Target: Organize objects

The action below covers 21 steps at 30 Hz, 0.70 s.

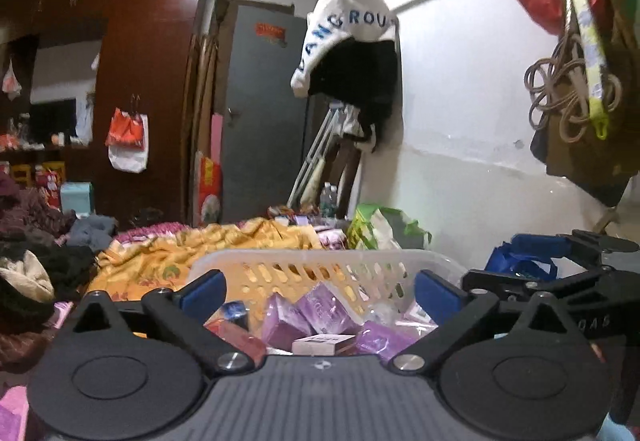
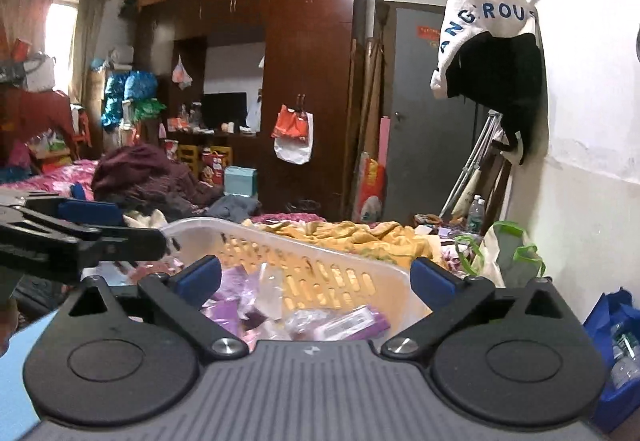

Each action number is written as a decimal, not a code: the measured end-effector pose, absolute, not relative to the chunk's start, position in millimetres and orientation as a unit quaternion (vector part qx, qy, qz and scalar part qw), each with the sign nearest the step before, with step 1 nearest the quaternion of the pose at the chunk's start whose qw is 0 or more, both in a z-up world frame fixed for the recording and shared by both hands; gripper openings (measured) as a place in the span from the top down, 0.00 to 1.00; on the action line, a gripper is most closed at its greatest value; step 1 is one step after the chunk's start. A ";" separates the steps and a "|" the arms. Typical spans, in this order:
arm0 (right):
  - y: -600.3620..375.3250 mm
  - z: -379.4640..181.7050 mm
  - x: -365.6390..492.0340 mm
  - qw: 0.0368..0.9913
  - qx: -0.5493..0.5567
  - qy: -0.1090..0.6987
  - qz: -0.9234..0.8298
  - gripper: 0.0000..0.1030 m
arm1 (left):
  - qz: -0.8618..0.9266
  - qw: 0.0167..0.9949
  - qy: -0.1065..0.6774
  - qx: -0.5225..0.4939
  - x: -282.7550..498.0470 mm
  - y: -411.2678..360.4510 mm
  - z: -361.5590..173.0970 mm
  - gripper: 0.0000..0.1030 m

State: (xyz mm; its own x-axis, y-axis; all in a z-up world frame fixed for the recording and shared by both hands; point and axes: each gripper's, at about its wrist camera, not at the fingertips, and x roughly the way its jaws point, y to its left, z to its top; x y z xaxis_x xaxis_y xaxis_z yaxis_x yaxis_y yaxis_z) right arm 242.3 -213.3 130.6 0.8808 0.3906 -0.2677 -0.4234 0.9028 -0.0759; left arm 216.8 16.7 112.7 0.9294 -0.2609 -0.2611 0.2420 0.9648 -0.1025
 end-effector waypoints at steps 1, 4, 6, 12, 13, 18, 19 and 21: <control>-214.1 132.3 241.1 0.968 -0.064 0.125 0.208 0.00 | -0.120 0.983 0.132 -0.029 210.9 17.7 113.7 0.02; -211.9 131.2 229.6 0.976 -0.068 0.114 0.174 0.00 | -0.113 0.986 0.121 -0.012 198.8 19.4 117.3 0.02; -210.4 129.0 223.4 0.982 -0.069 0.110 0.136 0.00 | -0.112 0.986 0.120 -0.012 196.0 21.4 119.1 0.02; -215.9 126.5 231.3 0.972 -0.048 0.175 0.151 0.00 | -0.101 0.982 0.156 -0.012 206.8 20.4 120.0 0.02; -217.5 126.6 232.6 0.972 -0.045 0.176 0.150 0.00 | -0.098 0.982 0.161 -0.013 207.9 20.6 119.3 0.02; -227.6 123.4 231.9 0.968 -0.038 0.193 0.155 0.00 | -0.082 0.982 0.171 -0.015 207.1 23.9 113.8 0.02; -229.6 123.3 231.0 0.968 -0.037 0.192 0.155 0.00 | -0.077 0.982 0.173 -0.014 207.1 23.2 112.9 0.02; -232.6 122.4 229.0 0.969 -0.033 0.191 0.153 0.00 | -0.071 0.982 0.176 -0.015 207.4 21.1 111.0 0.02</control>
State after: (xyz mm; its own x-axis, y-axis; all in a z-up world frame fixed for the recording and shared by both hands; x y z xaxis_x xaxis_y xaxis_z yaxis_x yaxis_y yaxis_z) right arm 229.0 -232.6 122.4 0.8804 0.2835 -0.3801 -0.3084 0.9512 -0.0048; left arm 207.4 21.1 111.0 0.9278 -0.1452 -0.3437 0.1346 0.9894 -0.0546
